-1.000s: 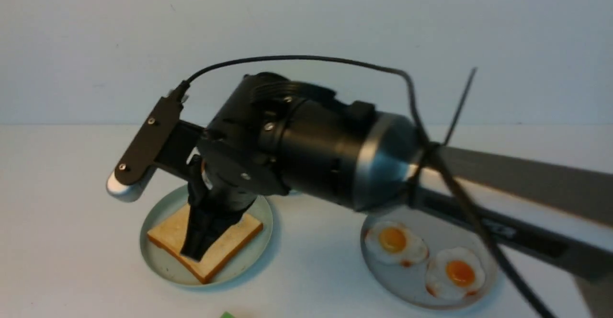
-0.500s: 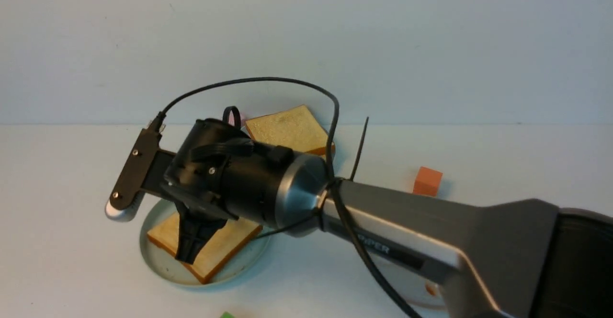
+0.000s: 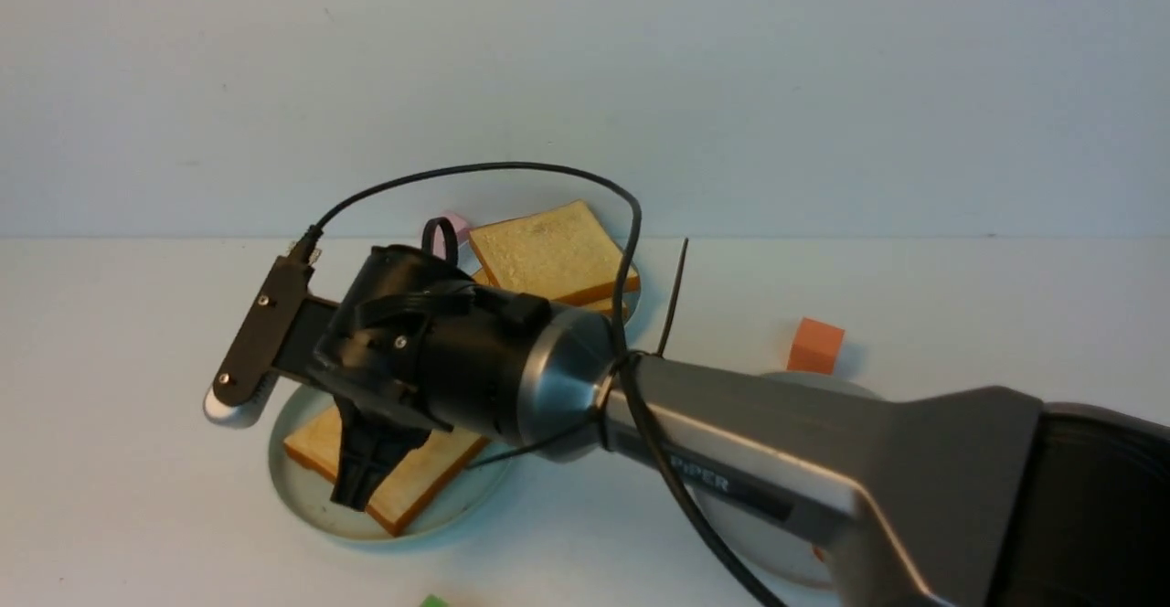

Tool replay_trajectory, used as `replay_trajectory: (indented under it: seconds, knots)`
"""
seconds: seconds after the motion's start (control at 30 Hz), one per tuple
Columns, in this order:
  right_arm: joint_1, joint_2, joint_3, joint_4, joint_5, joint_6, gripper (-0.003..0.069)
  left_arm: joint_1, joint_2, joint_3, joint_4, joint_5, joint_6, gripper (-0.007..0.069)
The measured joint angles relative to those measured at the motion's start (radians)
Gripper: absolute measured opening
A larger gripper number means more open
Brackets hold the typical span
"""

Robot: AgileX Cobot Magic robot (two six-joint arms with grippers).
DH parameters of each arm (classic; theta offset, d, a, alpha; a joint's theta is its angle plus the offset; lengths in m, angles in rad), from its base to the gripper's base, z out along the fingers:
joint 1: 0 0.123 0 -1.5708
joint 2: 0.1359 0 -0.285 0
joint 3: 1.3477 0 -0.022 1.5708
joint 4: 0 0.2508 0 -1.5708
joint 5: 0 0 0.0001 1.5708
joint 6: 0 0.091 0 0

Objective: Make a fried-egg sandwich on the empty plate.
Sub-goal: Use the right arm to place the fried egg on the slice of bread in the middle, then use the left arm to grab a slice of bread

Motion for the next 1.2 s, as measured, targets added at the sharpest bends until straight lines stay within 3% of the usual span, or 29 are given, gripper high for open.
replay_trajectory:
  seconds: [0.07, 0.1, 0.13, 0.27, 0.33, 0.43, 0.57, 0.67, 0.83, 0.87, 0.93, 1.03, 1.2]
  knots:
    - [0.000, 0.000, 0.000, 0.034, 0.005, 0.004, 0.0265, 0.000, 0.000, 0.000, -0.010, 0.000, 0.016, -0.0013]
    - [0.000, 0.000, 0.000, 0.042, 0.005, 0.004, 0.0277, 0.000, 0.000, 0.000, -0.011, 0.000, 0.019, -0.0013]
    - [0.000, 0.001, 0.000, 0.074, 0.007, 0.004, 0.0388, 0.000, 0.000, 0.000, -0.021, 0.000, 0.036, -0.0013]
    - [0.000, 0.001, 0.000, 0.144, 0.010, 0.005, 0.0610, 0.000, 0.000, 0.000, -0.065, 0.000, 0.066, -0.0013]
    - [0.000, 0.001, 0.000, 0.165, 0.011, 0.012, 0.0656, 0.000, 0.000, 0.000, -0.085, 0.000, 0.070, -0.0013]
    - [0.001, -0.002, 0.000, 0.184, 0.040, 0.036, 0.0666, 0.000, 0.000, 0.000, -0.105, 0.000, 0.073, -0.0013]
    - [0.011, -0.046, -0.008, 0.187, 0.127, 0.053, 0.0605, 0.000, 0.000, 0.000, -0.105, -0.004, 0.071, -0.0013]
    - [0.021, -0.126, -0.011, 0.191, 0.222, 0.052, 0.0512, 0.000, 0.000, 0.000, -0.116, -0.005, 0.065, -0.0013]
    - [0.017, -0.348, -0.005, 0.201, 0.383, 0.037, 0.0235, 0.000, 0.085, 0.000, -0.181, 0.001, 0.098, -0.0013]
    - [0.015, -0.348, -0.002, 0.203, 0.385, 0.037, 0.0211, 0.000, 0.093, 0.000, -0.185, 0.004, 0.104, -0.0013]
    - [-0.008, -0.472, 0.070, 0.230, 0.393, 0.045, 0.0071, 0.000, 0.218, -0.019, -0.240, 0.014, 0.159, -0.0013]
    - [-0.032, -0.599, 0.186, 0.256, 0.401, 0.083, -0.0006, 0.000, 0.384, -0.065, -0.315, -0.004, 0.265, -0.0013]
    - [-0.041, -0.844, 0.455, 0.266, 0.411, 0.170, -0.0012, 0.000, 0.696, -0.226, -0.479, -0.033, 0.516, -0.0013]
